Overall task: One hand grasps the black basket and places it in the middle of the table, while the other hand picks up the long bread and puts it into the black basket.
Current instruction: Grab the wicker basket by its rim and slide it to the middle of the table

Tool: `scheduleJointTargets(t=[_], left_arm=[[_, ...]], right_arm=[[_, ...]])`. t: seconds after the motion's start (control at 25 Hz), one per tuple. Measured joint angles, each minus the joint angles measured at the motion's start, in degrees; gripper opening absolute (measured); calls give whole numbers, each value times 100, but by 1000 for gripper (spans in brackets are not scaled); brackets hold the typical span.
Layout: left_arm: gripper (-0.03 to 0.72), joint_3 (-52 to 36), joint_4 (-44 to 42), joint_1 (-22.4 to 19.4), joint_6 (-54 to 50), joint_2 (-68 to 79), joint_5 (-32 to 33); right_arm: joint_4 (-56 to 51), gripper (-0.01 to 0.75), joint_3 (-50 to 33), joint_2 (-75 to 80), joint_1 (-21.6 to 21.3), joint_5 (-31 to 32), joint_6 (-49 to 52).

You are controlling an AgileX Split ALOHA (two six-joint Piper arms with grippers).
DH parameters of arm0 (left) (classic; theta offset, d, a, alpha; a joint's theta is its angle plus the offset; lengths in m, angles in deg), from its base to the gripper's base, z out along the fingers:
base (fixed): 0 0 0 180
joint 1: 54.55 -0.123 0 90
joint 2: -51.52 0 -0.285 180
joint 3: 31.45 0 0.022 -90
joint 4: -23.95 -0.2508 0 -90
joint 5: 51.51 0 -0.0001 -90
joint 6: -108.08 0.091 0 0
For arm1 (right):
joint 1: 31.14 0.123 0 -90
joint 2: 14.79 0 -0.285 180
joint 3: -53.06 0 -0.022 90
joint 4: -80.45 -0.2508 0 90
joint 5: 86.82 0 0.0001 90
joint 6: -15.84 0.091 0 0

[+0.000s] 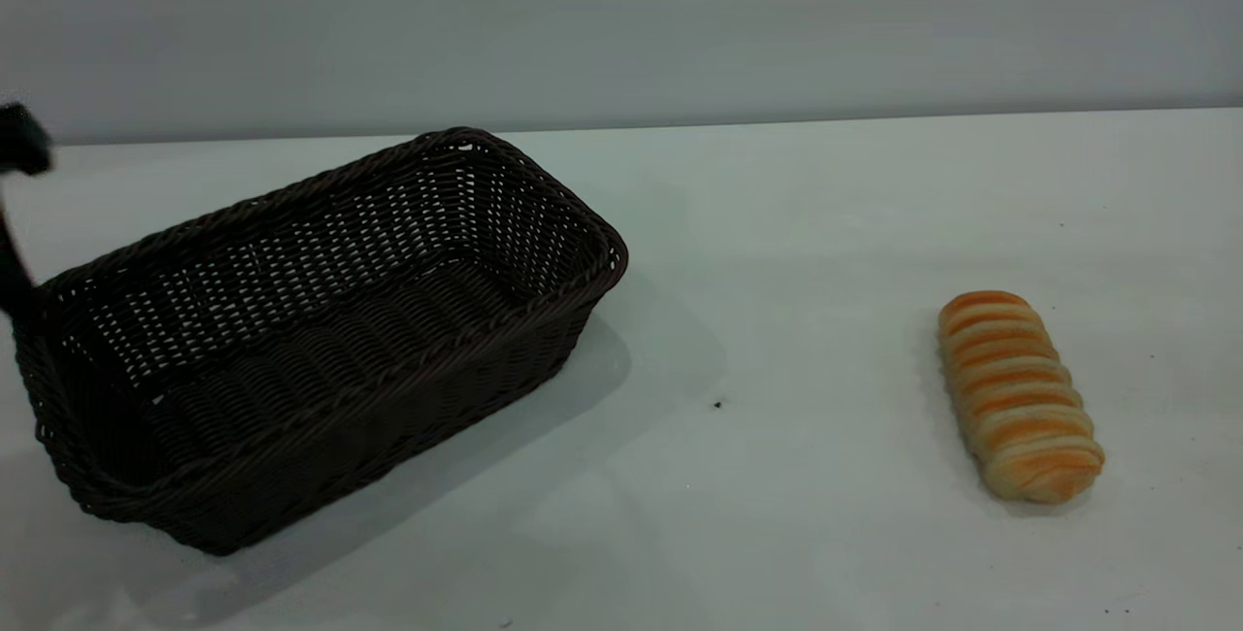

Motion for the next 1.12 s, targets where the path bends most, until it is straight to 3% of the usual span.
scheduleJointTargets(t=[0.52,0.92,1.04,1.12], left_arm=[[541,40,441,0,-74,949,-541],[536,46,465,0,-286,2248,-1631],[446,47,483,0,-320,2467,-1966],[260,59,506,0,-352,2473,-2038]], right_arm=[[0,425,0,0,0,0,-45],[5,425,0,0,0,-31,-46],[9,425,0,0,0,-31,-51],[23,425,0,0,0,-33,-51]])
